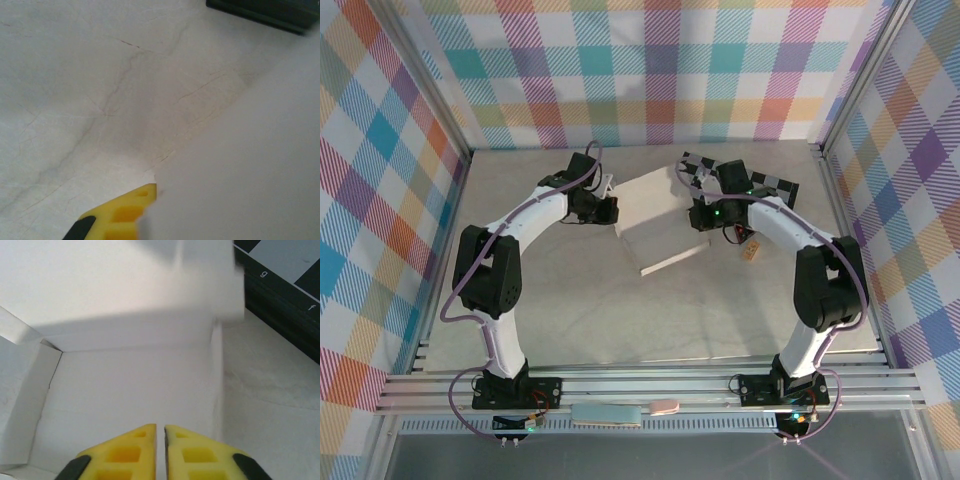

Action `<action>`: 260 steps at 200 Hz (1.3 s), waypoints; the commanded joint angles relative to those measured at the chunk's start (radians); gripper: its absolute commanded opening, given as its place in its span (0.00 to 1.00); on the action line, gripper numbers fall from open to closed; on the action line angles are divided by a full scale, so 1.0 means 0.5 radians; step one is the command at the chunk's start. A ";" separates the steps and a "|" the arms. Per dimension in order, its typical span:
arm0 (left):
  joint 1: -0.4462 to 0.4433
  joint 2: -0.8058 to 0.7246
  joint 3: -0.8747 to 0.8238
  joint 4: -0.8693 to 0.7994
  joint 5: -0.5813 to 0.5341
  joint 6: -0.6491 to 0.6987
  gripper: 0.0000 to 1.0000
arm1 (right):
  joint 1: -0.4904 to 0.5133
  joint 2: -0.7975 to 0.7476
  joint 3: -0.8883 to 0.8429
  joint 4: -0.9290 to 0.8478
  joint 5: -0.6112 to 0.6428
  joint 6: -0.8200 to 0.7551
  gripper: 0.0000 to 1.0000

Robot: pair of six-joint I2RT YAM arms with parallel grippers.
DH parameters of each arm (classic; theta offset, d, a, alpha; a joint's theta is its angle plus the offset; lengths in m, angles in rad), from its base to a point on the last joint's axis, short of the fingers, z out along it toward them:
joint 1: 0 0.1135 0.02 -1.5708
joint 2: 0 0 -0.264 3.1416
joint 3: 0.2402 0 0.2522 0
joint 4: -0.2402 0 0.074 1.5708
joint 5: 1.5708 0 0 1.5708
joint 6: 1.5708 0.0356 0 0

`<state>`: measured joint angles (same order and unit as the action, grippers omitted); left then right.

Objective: Fold the paper box

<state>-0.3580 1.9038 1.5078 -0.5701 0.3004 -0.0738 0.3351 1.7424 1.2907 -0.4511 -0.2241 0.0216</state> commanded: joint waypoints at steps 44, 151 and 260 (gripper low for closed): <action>-0.045 -0.019 0.089 -0.065 -0.093 0.068 0.01 | -0.011 -0.075 -0.015 0.101 0.270 0.110 0.17; 0.105 -0.232 0.046 -0.639 0.108 1.203 0.00 | -0.170 -0.072 -0.072 0.239 -0.571 -0.588 0.44; 0.112 -0.094 0.090 -0.535 0.052 1.146 0.00 | -0.124 -0.005 -0.139 0.410 -0.662 -0.730 0.48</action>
<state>-0.3031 1.8301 1.5406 -0.8524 0.3283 0.4938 0.2558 1.7107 1.1744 -0.2726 -0.4992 -0.3046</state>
